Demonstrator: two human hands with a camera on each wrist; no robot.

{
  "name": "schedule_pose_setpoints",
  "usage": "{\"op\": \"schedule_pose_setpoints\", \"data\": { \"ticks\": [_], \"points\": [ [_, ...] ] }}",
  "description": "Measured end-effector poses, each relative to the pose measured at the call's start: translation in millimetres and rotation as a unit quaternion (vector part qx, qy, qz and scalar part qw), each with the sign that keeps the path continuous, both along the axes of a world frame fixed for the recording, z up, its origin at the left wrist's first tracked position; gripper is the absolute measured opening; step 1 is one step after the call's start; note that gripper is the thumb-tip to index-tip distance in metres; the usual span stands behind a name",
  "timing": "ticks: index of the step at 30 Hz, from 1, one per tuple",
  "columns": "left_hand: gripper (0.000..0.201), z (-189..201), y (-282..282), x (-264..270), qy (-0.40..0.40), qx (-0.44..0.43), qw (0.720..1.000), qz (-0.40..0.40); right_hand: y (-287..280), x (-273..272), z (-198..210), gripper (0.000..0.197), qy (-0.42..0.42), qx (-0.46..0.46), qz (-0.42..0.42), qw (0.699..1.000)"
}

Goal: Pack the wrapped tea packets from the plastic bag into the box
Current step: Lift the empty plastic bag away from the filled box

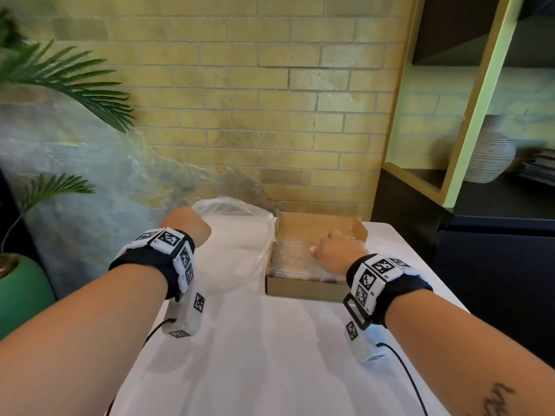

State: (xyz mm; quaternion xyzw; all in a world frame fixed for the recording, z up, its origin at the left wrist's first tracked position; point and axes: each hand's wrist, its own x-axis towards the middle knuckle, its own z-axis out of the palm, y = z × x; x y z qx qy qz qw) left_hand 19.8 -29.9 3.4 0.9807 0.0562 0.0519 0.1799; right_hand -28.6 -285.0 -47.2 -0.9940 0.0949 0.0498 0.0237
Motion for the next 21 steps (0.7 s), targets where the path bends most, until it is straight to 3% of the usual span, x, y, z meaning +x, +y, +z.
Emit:
{"op": "schedule_pose_setpoints", "data": {
  "ticks": [2, 5, 9, 11, 13, 17, 21],
  "points": [
    [0.014, 9.9, -1.1, -3.0, -0.048, -0.014, 0.999, -0.010, -2.6, 3.4, 2.3, 0.031, -0.012, -0.031, -0.001, 0.999],
    [0.041, 20.3, -2.6, -7.3, -0.118, -0.078, 0.990, -0.028, -3.8, 5.4, 13.8, 0.031, -0.016, -0.065, -0.026, 0.997],
    [0.053, 30.4, -4.0, -11.9, -0.183, -0.149, 0.970, -0.062, -13.5, 20.8, 17.4, 0.027, 0.022, -0.090, -0.020, 0.995],
    [0.057, 32.3, -5.9, -13.5, -0.199, -0.167, 0.963, -0.072, -18.9, 30.3, 8.1, 0.028, 0.030, -0.113, -0.031, 0.993],
    [0.059, 34.0, -8.5, -14.9, -0.208, -0.178, 0.958, -0.080, -20.5, 34.6, 5.2, 0.028, 0.012, -0.080, -0.040, 0.996],
    [0.056, 37.7, -16.0, -15.7, -0.225, -0.181, 0.953, -0.094, -18.1, 37.0, 13.7, 0.029, -0.013, -0.092, -0.011, 0.996],
    [0.053, 37.4, -21.6, -15.3, -0.227, -0.179, 0.952, -0.099, -28.3, 41.3, 4.6, 0.029, -0.015, -0.048, 0.003, 0.999]
  ]
}}
